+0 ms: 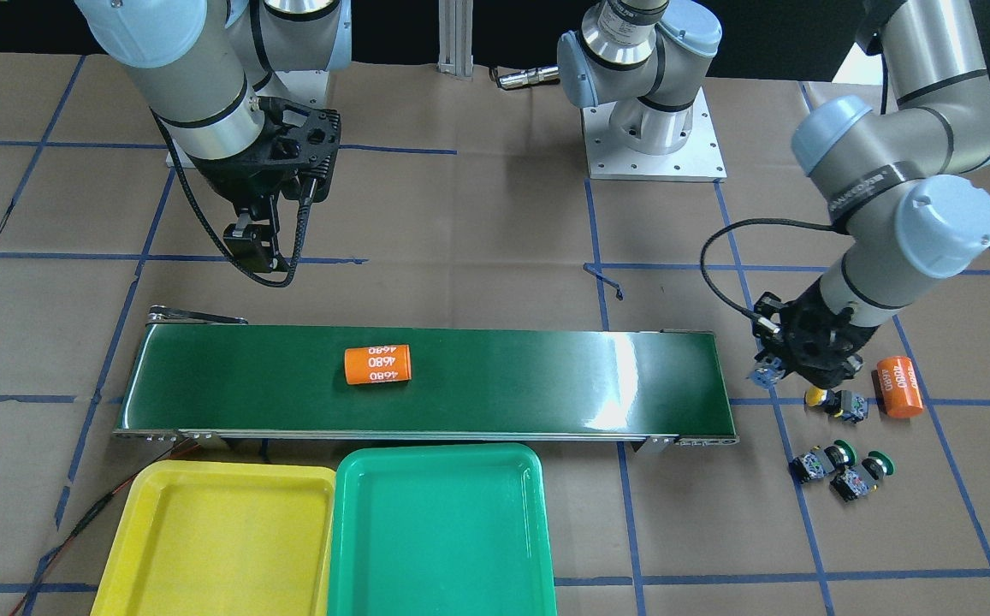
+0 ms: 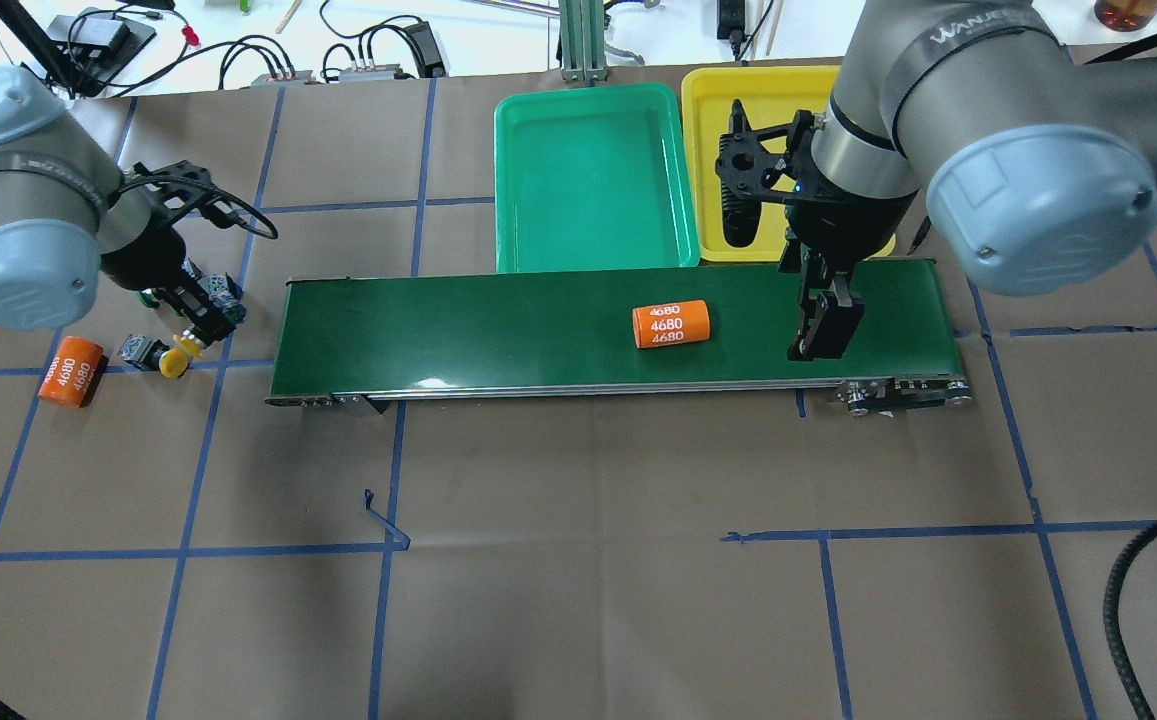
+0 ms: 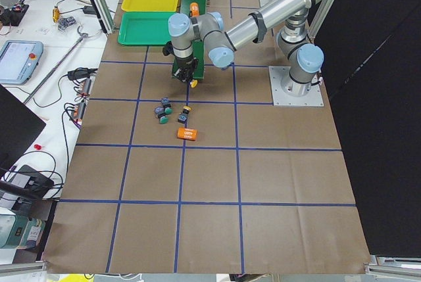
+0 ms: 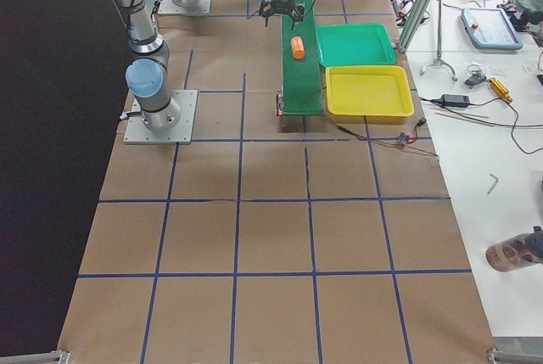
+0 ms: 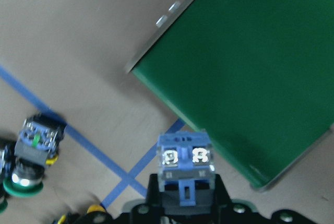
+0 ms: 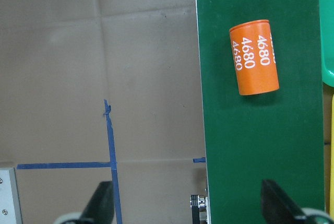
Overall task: Sort buttons by color to trays
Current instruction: 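Set the yellow-capped button on the belt and open the left gripper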
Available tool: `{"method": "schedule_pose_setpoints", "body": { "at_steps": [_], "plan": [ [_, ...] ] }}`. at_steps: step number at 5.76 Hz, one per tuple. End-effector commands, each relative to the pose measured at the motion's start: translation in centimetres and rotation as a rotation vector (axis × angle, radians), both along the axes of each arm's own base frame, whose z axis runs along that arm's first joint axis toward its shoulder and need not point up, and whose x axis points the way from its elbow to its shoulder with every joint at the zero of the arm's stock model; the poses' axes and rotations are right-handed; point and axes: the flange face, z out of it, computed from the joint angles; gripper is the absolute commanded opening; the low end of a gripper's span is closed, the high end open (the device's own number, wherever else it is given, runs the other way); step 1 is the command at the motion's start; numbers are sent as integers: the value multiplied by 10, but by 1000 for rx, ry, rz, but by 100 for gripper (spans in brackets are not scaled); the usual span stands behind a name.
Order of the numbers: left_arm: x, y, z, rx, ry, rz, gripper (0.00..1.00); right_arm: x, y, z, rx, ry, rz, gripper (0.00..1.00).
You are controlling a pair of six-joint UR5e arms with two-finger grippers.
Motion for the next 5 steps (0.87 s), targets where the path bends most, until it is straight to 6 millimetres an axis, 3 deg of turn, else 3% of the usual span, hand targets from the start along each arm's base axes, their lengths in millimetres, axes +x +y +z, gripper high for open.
{"method": "schedule_pose_setpoints", "body": {
  "at_steps": [1, 2, 3, 4, 5],
  "plan": [
    [-83, -6, 4, -7, -3, -350, 0, 0, 0, 0, 0, -1, -2, 100],
    [-99, 0, -5, 8, 14, -590, 1, 0, 0, 0, 0, -1, -2, 100],
    [-107, 4, -17, 28, 17, -673, 1, 0, 0, -1, 3, -1, 0, 100],
    [-113, 8, -14, 20, 14, -698, 4, 0, 0, -1, 3, -1, 0, 100],
    [-114, 7, -25, 32, 20, -698, 41, 0, 0, -1, 3, -1, 0, 100]
  ]
}}
